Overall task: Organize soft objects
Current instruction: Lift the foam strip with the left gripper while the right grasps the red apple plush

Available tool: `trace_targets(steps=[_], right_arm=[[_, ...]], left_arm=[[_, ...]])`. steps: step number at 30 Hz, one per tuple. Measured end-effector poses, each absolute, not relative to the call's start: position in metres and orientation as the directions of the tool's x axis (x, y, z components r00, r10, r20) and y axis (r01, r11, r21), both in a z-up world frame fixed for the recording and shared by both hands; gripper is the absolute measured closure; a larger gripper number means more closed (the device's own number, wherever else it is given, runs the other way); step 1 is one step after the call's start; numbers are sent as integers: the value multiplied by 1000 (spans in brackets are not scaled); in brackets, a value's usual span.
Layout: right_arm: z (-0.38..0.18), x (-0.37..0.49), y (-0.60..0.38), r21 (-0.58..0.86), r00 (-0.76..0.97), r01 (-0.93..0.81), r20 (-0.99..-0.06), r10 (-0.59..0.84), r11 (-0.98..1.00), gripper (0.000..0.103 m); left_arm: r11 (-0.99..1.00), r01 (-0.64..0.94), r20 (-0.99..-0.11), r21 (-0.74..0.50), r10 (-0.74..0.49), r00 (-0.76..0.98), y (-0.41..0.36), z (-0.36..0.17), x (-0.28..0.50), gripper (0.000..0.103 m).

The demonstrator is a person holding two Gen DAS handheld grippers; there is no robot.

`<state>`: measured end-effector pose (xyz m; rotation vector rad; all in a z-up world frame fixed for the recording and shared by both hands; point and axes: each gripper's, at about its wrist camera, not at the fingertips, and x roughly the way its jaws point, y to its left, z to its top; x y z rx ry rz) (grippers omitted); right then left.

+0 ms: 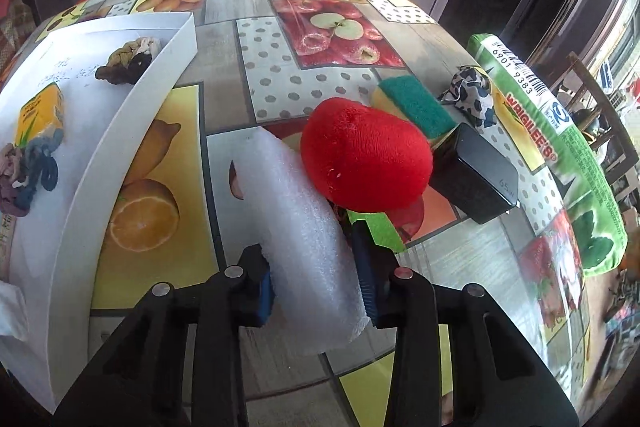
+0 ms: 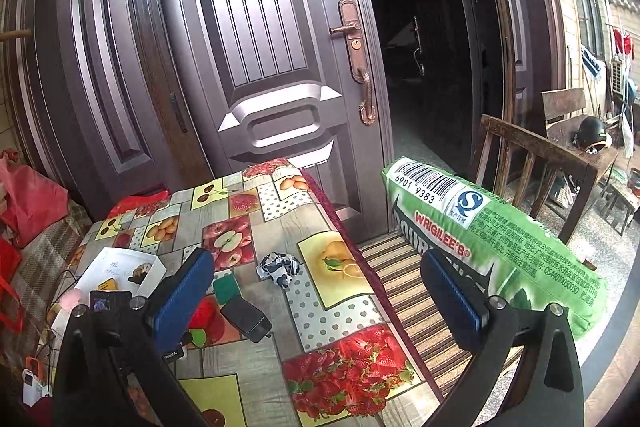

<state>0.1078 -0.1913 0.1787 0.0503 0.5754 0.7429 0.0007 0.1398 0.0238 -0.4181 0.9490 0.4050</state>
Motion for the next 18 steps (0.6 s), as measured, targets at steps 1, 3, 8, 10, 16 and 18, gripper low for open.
trace_targets(steps=[1,3,8,10,16,18], right_arm=[[174,109,-179,237,560,-661,-476,678,712,0],[164,109,-151,208,504,-728,-482,717,653,0],[126,94,-64,185,277,-871,-579,767,454,0],[111,80,-32,154,215,-913,-607,765,379,0],[66,46,39,63,149,-963,-687,712,263,0],[54,42,55,19,173,-964,-714,678,266,1]], left_arm=[[847,-506,-837,-160,156,525,139,26,-6,75],[840,-515,-828,-169,162,537,138,32,-21,80],[808,-561,-803,-177,212,557,140,55,-68,84],[793,-584,-797,-175,234,557,142,63,-88,84],[739,-656,-784,-152,314,536,149,88,-131,84],[717,-685,-780,-129,353,517,152,97,-141,84]])
